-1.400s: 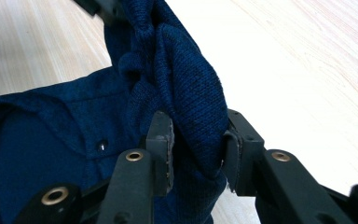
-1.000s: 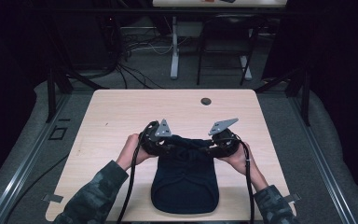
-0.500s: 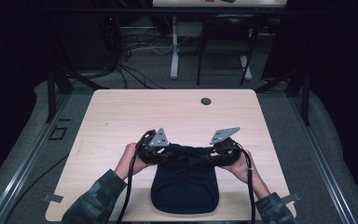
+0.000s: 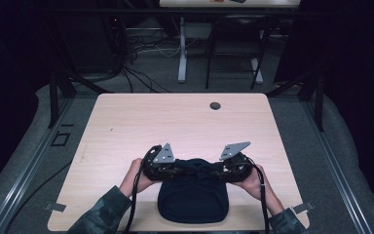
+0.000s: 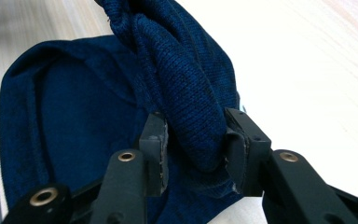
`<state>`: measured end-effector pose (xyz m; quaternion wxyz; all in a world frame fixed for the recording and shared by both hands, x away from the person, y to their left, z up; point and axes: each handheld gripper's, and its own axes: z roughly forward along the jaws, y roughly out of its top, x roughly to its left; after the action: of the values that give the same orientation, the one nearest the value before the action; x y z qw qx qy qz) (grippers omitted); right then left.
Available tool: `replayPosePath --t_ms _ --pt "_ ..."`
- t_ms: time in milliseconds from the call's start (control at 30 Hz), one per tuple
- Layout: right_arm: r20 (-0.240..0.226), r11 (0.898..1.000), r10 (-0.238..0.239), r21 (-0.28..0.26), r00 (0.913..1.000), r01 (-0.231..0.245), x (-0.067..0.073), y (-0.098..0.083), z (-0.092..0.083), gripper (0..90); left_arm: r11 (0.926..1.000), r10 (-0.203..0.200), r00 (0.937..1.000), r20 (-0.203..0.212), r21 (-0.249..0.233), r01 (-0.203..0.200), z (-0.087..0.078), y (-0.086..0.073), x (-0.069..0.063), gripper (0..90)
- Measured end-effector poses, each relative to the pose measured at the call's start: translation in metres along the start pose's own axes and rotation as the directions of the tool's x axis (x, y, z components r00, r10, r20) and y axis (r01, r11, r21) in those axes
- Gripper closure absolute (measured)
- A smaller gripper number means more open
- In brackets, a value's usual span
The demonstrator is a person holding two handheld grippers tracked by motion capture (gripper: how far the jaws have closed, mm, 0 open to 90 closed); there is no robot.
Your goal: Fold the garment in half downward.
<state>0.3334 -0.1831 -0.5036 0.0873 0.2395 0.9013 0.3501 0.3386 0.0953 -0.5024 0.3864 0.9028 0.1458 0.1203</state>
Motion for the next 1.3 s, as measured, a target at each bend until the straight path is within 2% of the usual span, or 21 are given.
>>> replayPosePath --t_ms 367,733,833,1033,1067,1133,1233,1300 --pt "-0.022 0.999 -0.007 0.041 0.9997 0.008 0.013 -0.015 0.009 60.8 0.9996 -0.022 0.9982 0.056 0.020 0.021 0.007 -0.018 -0.014 66.0" --pt "-0.029 0.997 -0.019 0.069 0.9994 0.021 0.025 -0.027 0.014 59.1 0.9984 -0.045 0.9952 0.087 0.037 0.042 0.015 -0.035 -0.028 65.9" --pt "-0.028 0.998 -0.017 0.061 0.9995 0.019 0.029 -0.030 0.015 57.7 0.9978 -0.054 0.9944 0.091 0.043 0.051 0.016 -0.039 -0.031 64.8" --pt "-0.032 0.997 -0.025 0.077 0.9992 0.028 0.034 -0.034 0.014 53.6 0.9964 -0.068 0.9926 0.101 0.058 0.062 0.016 -0.045 -0.037 58.1" --pt "-0.035 0.996 -0.027 0.079 0.9990 0.030 0.036 -0.035 0.013 51.6 0.9959 -0.073 0.9923 0.100 0.062 0.067 0.016 -0.045 -0.038 53.1" --pt "-0.035 0.997 -0.028 0.077 0.9990 0.030 0.037 -0.035 0.012 50.3 0.9952 -0.078 0.9924 0.095 0.066 0.072 0.013 -0.046 -0.039 51.7" --pt "-0.043 0.996 -0.025 0.079 0.9988 0.028 0.040 -0.036 0.007 44.4 0.9928 -0.104 0.9908 0.086 0.068 0.099 0.007 -0.049 -0.040 41.6" --pt "-0.039 0.997 -0.020 0.074 0.9991 0.022 0.041 -0.038 0.003 41.7 0.9918 -0.117 0.9902 0.077 0.063 0.112 0.001 -0.050 -0.040 38.4"
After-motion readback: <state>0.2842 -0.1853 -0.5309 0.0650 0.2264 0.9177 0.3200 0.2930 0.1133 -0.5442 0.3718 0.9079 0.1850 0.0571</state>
